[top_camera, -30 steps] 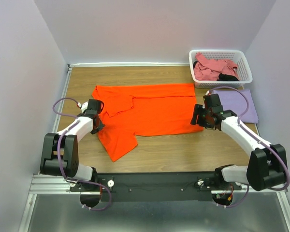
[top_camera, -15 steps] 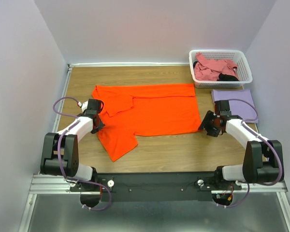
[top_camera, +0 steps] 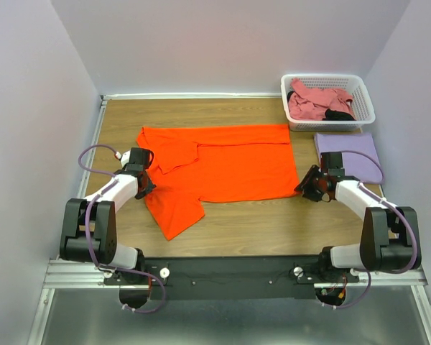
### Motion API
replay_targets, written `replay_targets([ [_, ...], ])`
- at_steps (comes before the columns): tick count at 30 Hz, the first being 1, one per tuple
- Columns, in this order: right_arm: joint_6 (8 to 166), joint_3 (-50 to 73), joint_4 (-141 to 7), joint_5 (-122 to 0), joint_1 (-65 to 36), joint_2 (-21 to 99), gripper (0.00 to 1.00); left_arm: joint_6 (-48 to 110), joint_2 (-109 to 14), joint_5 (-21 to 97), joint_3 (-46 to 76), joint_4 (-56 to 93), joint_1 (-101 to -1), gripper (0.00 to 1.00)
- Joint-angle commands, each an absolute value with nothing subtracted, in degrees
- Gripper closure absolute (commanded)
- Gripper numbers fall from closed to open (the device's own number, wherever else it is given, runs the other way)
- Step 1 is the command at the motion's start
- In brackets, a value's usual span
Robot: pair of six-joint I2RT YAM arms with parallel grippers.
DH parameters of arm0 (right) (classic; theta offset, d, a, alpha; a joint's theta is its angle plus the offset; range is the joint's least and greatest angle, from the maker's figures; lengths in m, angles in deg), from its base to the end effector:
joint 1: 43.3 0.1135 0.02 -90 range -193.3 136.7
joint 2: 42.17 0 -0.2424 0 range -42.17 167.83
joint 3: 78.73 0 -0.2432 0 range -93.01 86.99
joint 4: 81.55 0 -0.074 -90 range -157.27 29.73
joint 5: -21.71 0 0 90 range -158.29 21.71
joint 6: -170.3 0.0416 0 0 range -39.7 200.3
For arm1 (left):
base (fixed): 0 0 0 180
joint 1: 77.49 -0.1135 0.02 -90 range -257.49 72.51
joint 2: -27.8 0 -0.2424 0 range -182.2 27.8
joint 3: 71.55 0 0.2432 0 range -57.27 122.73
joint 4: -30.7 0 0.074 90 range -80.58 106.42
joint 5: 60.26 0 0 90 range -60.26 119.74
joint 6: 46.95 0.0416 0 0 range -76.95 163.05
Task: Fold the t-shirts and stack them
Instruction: Fold the tshirt
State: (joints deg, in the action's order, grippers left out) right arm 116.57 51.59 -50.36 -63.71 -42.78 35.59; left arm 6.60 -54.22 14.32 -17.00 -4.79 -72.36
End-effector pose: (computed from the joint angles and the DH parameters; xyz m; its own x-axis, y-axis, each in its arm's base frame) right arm 0.2421 0.0055 0.1367 -0.7225 0.5832 -0.3714 0.4683 0.8079 0.3576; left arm 0.2540 -0.0117 0.1397 -0.6933 -0.5128 -0.5064 -0.5546 0.8283 -0.0796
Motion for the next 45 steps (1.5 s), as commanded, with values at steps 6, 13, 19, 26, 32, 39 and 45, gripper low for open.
replay_targets([
  [6,117.3,53.5,-50.7,-62.1,-43.0,38.9,0.57,6.7,-54.1,15.9,-18.5,-6.4,-73.2,1.0],
  [13,117.6,54.3,-49.8,-62.6,-44.5,37.3,0.89,6.4,-52.9,17.2,-17.6,-7.7,-74.1,1.0],
  [19,116.7,53.7,-43.2,-62.2,-45.5,33.5,1.0,5.7,-49.1,18.4,-15.9,-12.0,-75.5,1.0],
  [26,114.0,49.7,-38.5,-62.7,-46.2,31.5,0.99,7.7,-47.9,19.3,-14.1,-13.6,-78.9,1.0],
  [32,113.0,44.5,-37.8,-60.7,-46.3,33.4,1.0,9.1,-49.3,19.5,-10.3,-13.4,-79.3,1.0],
  [39,111.4,37.0,-37.7,-58.5,-46.3,39.4,1.0,11.0,-54.5,20.8,-4.6,-12.9,-79.4,1.0],
  [45,109.8,31.8,-38.2,-59.5,-46.3,45.9,1.0,11.7,-58.4,21.6,-0.6,-10.9,-79.5,1.0],
])
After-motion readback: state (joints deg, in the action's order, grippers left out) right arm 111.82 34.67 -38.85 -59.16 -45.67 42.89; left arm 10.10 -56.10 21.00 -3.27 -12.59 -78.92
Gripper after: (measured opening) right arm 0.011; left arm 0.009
